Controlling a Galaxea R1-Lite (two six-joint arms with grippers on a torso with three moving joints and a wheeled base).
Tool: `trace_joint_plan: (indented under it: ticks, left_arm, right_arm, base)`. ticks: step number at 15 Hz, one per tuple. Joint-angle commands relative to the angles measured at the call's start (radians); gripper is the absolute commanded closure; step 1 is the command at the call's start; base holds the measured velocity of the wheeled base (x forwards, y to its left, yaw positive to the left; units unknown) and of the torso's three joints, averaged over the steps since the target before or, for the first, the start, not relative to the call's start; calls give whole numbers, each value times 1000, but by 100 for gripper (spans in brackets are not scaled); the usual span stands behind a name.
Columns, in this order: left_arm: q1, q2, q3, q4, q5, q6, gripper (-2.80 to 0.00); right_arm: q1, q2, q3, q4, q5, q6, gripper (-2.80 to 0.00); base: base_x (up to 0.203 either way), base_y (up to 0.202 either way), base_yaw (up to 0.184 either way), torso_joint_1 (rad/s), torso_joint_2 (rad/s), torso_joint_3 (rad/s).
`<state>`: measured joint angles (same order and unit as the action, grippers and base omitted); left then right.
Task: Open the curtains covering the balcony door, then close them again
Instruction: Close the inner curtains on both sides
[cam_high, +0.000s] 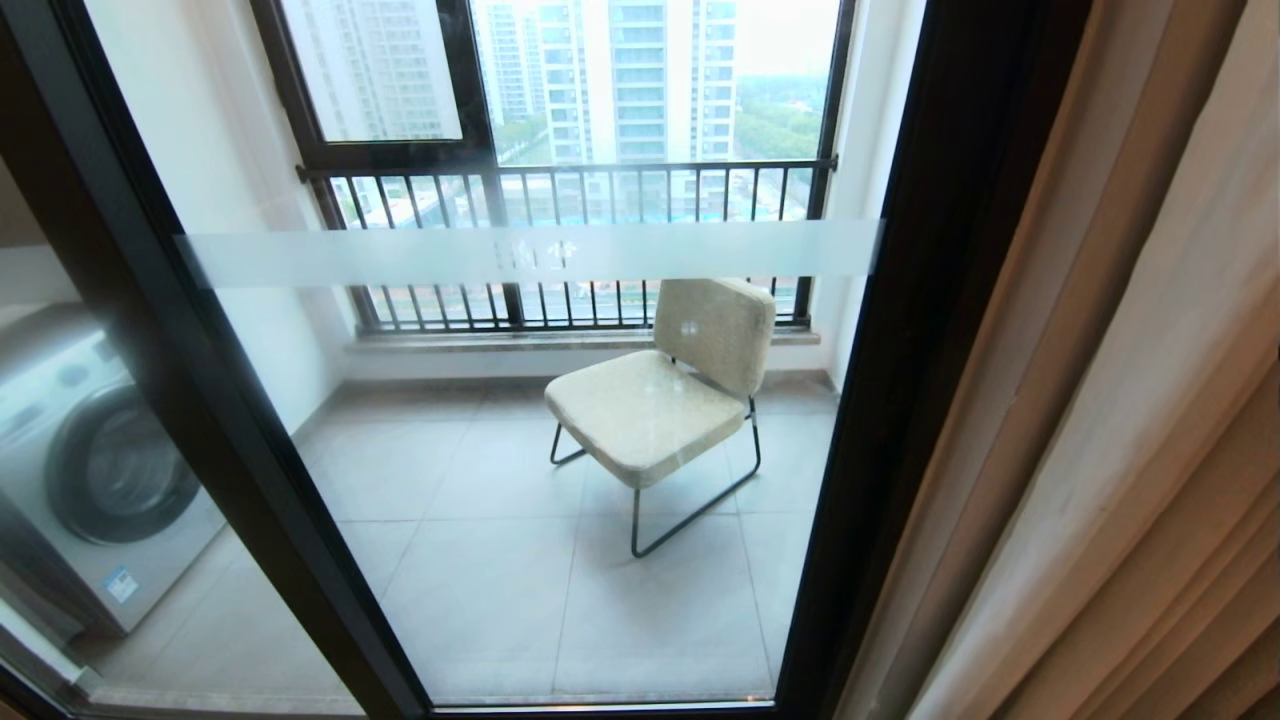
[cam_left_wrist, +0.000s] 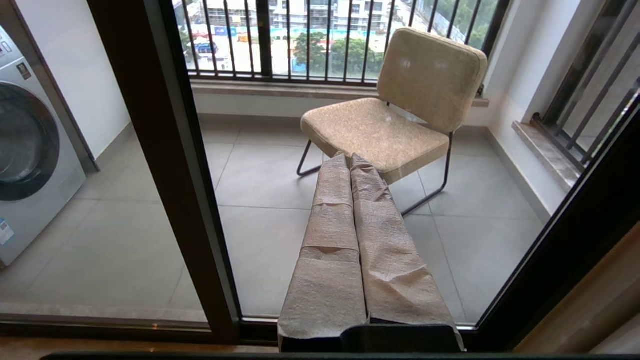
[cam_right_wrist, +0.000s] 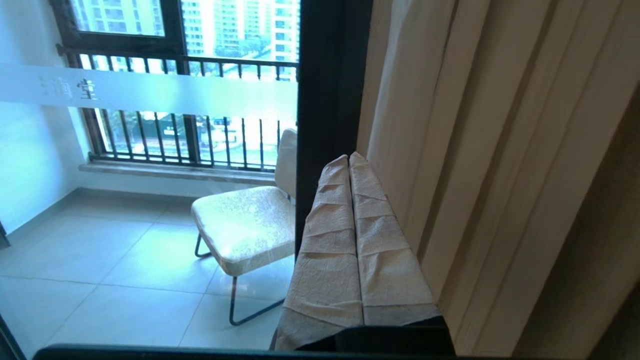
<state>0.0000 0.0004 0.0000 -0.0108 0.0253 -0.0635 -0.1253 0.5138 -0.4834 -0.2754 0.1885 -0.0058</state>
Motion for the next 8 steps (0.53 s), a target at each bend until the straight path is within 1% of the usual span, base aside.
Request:
trace_joint_plan:
  ticks: [1,3,6,8]
  left_arm:
    - [0,0,0,0,1,-1,0]
    - [0,0,-1,0,1,-1,0]
    - [0,0,0,0,1,-1,0]
    - [0,0,0,-1,1,-1,0]
  right_arm:
    - [75,-30,18,16,-70,-4,0]
    - [91,-75,45,41,-80,-4,0]
    - [105,-182,87,131,-77,-3,0]
    - [144,-268,126,203,-78,-2,0]
  base:
    - [0,0,0,0,0,0]
    - [0,0,0,0,0,0]
    - [0,0,0,0,0,0]
    - [0,0,0,0,0,0]
